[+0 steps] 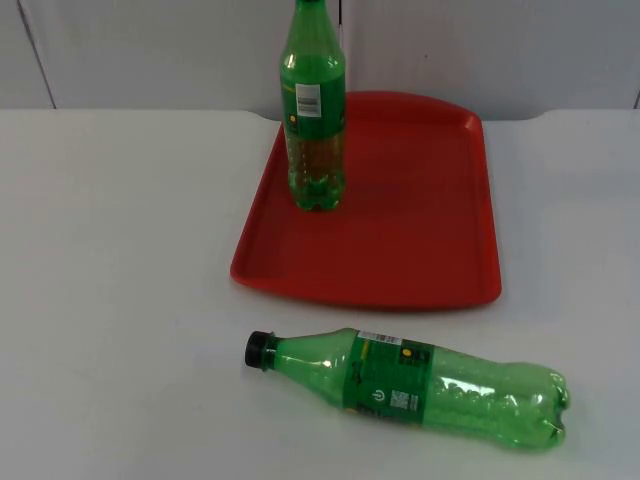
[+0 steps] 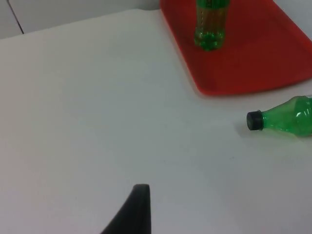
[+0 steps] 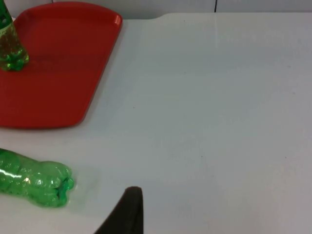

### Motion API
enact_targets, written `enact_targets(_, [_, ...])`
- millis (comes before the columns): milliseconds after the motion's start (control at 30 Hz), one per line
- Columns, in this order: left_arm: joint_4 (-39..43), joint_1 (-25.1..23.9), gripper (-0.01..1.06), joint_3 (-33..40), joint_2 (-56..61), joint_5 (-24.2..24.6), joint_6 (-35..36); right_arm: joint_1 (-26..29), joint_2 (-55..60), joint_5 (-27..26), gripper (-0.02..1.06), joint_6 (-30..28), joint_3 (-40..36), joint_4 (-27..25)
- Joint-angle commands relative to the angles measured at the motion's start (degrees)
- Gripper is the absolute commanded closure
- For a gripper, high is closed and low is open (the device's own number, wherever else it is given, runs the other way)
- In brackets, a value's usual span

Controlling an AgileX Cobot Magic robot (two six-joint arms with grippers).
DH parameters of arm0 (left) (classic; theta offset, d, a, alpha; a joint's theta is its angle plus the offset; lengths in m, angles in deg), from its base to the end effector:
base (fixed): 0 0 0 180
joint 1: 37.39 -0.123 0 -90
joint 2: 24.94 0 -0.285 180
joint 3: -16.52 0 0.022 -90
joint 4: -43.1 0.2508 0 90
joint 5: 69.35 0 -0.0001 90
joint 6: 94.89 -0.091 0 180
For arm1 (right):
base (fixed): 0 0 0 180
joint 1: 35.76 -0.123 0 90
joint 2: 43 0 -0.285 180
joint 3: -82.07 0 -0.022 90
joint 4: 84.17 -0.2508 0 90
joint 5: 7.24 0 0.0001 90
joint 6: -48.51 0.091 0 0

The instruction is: Place the bottle upright on the tray.

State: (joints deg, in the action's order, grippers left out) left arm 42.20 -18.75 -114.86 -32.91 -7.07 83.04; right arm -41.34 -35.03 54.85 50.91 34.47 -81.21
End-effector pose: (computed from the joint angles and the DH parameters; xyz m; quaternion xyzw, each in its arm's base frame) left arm -0.0055 0.0005 0.2750 0.1552 0.8469 -0.0810 0.5021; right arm -0.0069 -0.0048 0.2802 -0.0223 0.8551 0.0103 0.5179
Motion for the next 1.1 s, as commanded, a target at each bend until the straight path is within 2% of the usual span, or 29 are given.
enact_targets(0, [0.34, 0.38, 0.00, 0.28, 0.18, -0.69, 0.35, 0.34, -0.18, -0.40, -0.01, -0.29, -0.10, -0.29])
enact_targets(1067, [0.34, 0.38, 0.00, 0.28, 0.18, -0.69, 0.35, 0.34, -0.18, -0.40, -0.01, -0.29, -0.10, -0.29])
